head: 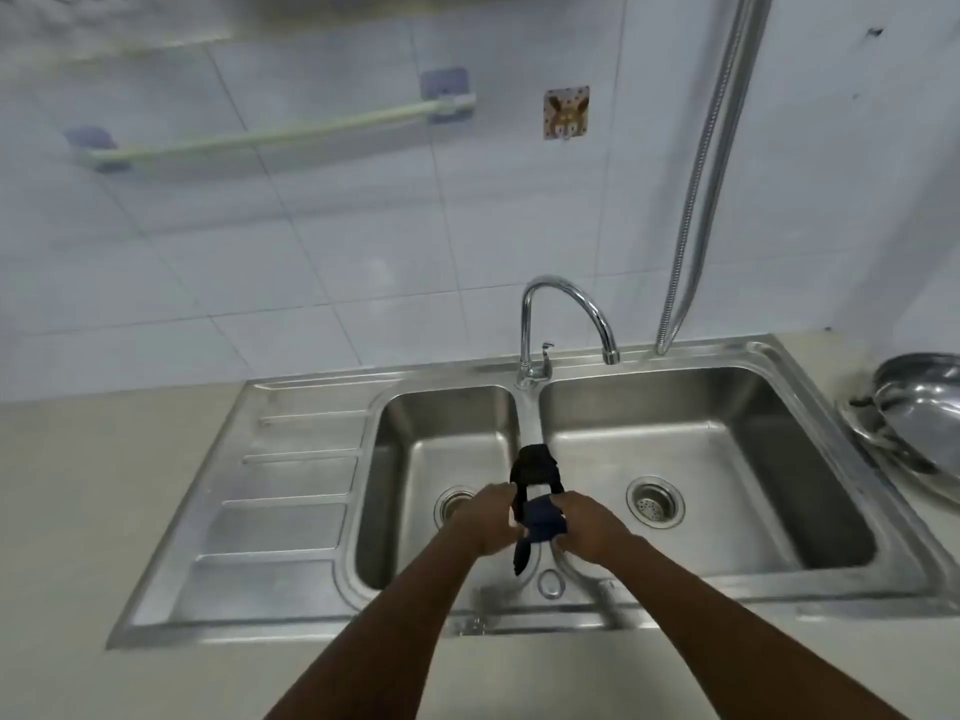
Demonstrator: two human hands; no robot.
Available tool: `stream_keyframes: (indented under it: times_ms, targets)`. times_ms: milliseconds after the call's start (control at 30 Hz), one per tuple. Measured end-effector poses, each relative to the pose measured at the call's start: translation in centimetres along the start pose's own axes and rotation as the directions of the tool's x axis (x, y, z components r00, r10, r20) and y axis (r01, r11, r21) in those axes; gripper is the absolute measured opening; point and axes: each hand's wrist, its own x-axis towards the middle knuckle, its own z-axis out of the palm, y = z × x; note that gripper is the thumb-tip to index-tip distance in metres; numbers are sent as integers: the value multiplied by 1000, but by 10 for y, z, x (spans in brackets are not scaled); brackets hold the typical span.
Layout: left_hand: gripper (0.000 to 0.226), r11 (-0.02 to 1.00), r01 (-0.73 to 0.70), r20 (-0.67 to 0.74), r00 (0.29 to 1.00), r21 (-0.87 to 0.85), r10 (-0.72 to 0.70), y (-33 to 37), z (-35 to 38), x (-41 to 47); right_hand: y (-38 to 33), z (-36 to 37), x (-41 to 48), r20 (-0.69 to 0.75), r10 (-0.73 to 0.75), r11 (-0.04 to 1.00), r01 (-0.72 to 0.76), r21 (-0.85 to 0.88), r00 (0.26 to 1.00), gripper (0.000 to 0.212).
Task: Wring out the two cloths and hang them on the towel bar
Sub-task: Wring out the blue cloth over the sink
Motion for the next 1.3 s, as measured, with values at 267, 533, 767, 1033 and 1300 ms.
stream_keyframes:
  times_ms: [267, 533, 767, 1033, 1300]
  targets:
    - [66, 982, 109, -26, 993, -153, -114, -18, 26, 14, 15, 29, 15, -121, -63, 998, 65, 19, 991, 62]
    - [70, 974, 83, -46, 994, -208, -95, -41, 34, 17, 5, 15, 19, -251, -124, 979, 160, 129, 960, 23]
    - [84, 933, 25, -32, 999, -358, -39, -74, 22, 21, -22, -19, -1, -356, 14, 939, 110, 325, 934, 26]
    - [92, 722, -219, -52, 968, -656, 247, -68, -21, 24, -91, -60, -26, -333, 109, 615, 200, 763, 937, 18]
    - [20, 784, -215, -30, 970, -582, 243, -85, -72, 25, -124, -63, -23, -369, 98, 551, 259, 793, 924, 50]
